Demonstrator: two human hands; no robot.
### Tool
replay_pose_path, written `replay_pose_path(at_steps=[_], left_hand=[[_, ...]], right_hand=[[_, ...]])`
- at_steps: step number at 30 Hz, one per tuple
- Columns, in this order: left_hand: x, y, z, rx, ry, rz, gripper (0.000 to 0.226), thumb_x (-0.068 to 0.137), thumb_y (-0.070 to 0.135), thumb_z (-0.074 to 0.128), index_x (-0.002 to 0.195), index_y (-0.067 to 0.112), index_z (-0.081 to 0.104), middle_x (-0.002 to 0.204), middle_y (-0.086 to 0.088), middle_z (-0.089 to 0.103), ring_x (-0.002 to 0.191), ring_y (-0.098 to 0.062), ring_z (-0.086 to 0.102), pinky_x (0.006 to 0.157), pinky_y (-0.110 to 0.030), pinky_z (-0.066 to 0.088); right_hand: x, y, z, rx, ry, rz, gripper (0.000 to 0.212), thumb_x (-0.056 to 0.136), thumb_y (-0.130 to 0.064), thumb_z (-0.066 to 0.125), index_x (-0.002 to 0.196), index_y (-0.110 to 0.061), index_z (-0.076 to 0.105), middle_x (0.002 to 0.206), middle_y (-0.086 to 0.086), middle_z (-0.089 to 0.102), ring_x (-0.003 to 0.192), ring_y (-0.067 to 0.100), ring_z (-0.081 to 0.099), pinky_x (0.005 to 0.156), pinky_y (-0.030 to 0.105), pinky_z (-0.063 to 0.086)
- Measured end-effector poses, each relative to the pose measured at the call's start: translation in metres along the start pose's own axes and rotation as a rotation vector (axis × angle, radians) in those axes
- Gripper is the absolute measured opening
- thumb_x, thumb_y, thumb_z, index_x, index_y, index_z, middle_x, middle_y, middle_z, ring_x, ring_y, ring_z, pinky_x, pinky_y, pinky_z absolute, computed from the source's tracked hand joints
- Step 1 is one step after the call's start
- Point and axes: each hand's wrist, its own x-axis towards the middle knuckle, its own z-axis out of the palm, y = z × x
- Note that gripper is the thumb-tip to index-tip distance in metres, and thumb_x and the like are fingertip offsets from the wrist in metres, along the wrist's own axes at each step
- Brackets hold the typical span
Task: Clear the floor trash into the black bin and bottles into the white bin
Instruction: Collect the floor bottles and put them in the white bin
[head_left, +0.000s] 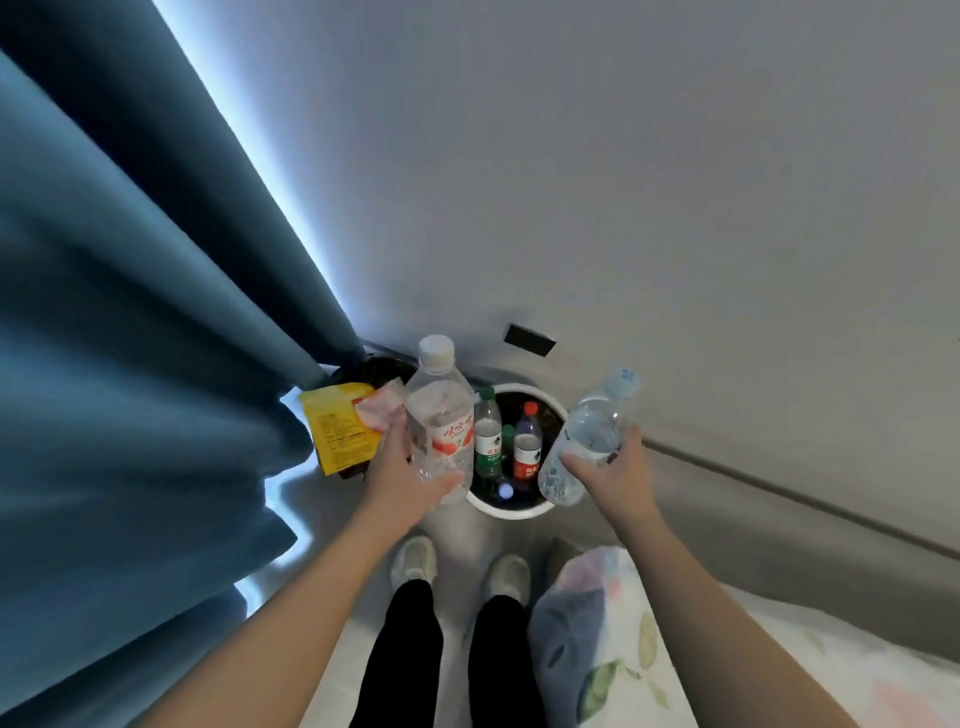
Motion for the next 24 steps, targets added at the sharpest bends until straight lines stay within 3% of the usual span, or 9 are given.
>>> replay_pose_path(at_steps=[4, 9, 16, 19, 24], left_hand=[[0.07, -0.06, 0.057, 0.014, -0.043, -0.114, 0.068, 0.067, 0.01, 0.084, 0.121, 0.027, 0.047, 0.114, 0.009, 0.061, 0.104, -0.01, 0.058, 0.09, -0.03, 0.045], [0.134, -0.133, 0.124, 0.092, -0.111, -0.149, 0.065, 0.07, 0.004, 0.08, 0.119, 0.026, 0.045, 0.103, 0.016, 0.057, 0.091, 0.002, 0.055, 0.072, -0.013, 0.04], [0.209, -0.207, 0.197, 0.307, -0.126, -0.126, 0.059, 0.069, 0.013, 0.079, 0.117, 0.023, 0.045, 0.107, 0.006, 0.06, 0.098, -0.012, 0.058, 0.084, -0.03, 0.047], [0.23, -0.233, 0.214, 0.472, -0.155, -0.143, 0.062, 0.069, 0.015, 0.079, 0.121, 0.02, 0.046, 0.113, -0.004, 0.056, 0.104, -0.022, 0.058, 0.09, -0.039, 0.049], [0.238, -0.252, 0.227, 0.623, -0.207, -0.099, 0.063, 0.077, 0.013, 0.073, 0.13, 0.024, 0.042, 0.115, -0.009, 0.052, 0.106, -0.028, 0.056, 0.09, -0.038, 0.046]], right_hand=[[0.068, 0.077, 0.031, -0.004, 0.008, 0.101, 0.069, 0.069, -0.012, 0.082, 0.128, -0.017, 0.046, 0.113, -0.001, 0.062, 0.101, 0.016, 0.063, 0.089, 0.034, 0.051], [0.138, 0.162, 0.071, -0.018, -0.003, 0.252, 0.067, 0.076, -0.014, 0.078, 0.13, -0.018, 0.039, 0.112, 0.001, 0.055, 0.1, 0.02, 0.057, 0.084, 0.032, 0.046], [0.198, 0.239, 0.126, -0.064, -0.009, 0.386, 0.063, 0.079, -0.02, 0.075, 0.13, -0.018, 0.038, 0.109, -0.001, 0.054, 0.101, 0.02, 0.055, 0.077, 0.029, 0.041], [0.214, 0.256, 0.145, -0.117, 0.003, 0.435, 0.064, 0.081, -0.026, 0.075, 0.13, -0.011, 0.037, 0.122, 0.007, 0.056, 0.112, 0.027, 0.057, 0.078, 0.028, 0.04], [0.225, 0.27, 0.158, -0.181, 0.009, 0.462, 0.066, 0.085, -0.03, 0.072, 0.134, -0.006, 0.035, 0.127, 0.014, 0.057, 0.112, 0.032, 0.057, 0.08, 0.031, 0.043]])
